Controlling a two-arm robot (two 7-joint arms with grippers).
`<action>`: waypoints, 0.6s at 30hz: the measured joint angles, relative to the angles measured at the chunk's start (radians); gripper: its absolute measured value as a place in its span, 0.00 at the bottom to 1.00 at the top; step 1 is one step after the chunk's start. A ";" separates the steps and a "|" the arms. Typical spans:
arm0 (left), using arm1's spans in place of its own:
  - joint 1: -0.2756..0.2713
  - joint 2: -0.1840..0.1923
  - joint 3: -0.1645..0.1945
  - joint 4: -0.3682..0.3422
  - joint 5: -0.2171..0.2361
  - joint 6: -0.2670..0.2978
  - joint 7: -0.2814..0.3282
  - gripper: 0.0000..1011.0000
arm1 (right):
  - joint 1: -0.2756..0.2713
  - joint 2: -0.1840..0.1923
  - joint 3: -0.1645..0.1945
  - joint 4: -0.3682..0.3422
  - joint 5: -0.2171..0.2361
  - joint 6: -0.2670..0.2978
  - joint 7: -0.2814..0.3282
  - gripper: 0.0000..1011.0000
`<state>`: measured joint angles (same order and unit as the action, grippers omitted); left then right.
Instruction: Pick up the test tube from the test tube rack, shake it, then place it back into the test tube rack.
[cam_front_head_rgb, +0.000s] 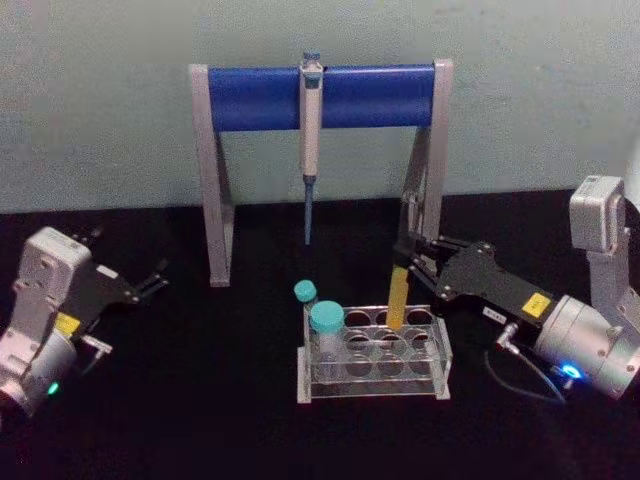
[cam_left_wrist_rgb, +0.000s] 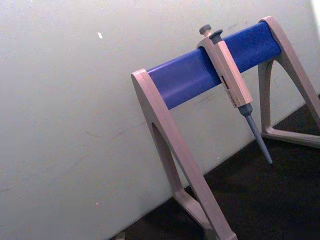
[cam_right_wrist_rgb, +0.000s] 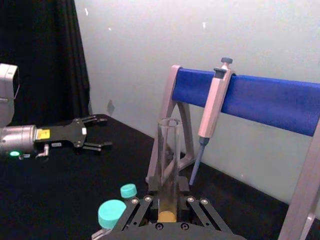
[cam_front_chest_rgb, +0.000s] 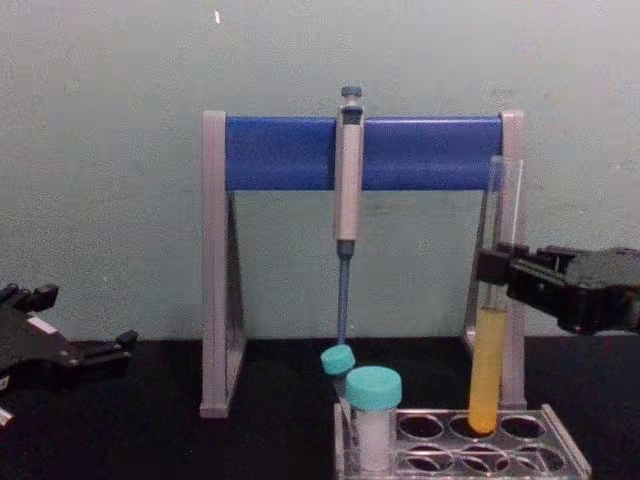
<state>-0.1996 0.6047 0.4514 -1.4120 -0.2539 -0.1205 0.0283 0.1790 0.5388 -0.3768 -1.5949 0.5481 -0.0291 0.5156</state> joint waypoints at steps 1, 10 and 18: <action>0.000 0.000 0.000 0.000 0.000 0.000 0.000 1.00 | 0.003 -0.002 -0.002 0.005 -0.003 0.000 0.002 0.22; 0.000 0.000 0.000 0.000 0.000 0.000 0.000 1.00 | 0.013 -0.015 -0.008 0.031 -0.020 -0.009 0.007 0.22; 0.000 0.000 0.000 0.000 0.000 0.000 0.000 1.00 | 0.021 -0.027 -0.008 0.056 -0.027 -0.027 0.018 0.22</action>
<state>-0.1995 0.6047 0.4514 -1.4120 -0.2539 -0.1205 0.0283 0.1999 0.5122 -0.3853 -1.5389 0.5210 -0.0558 0.5332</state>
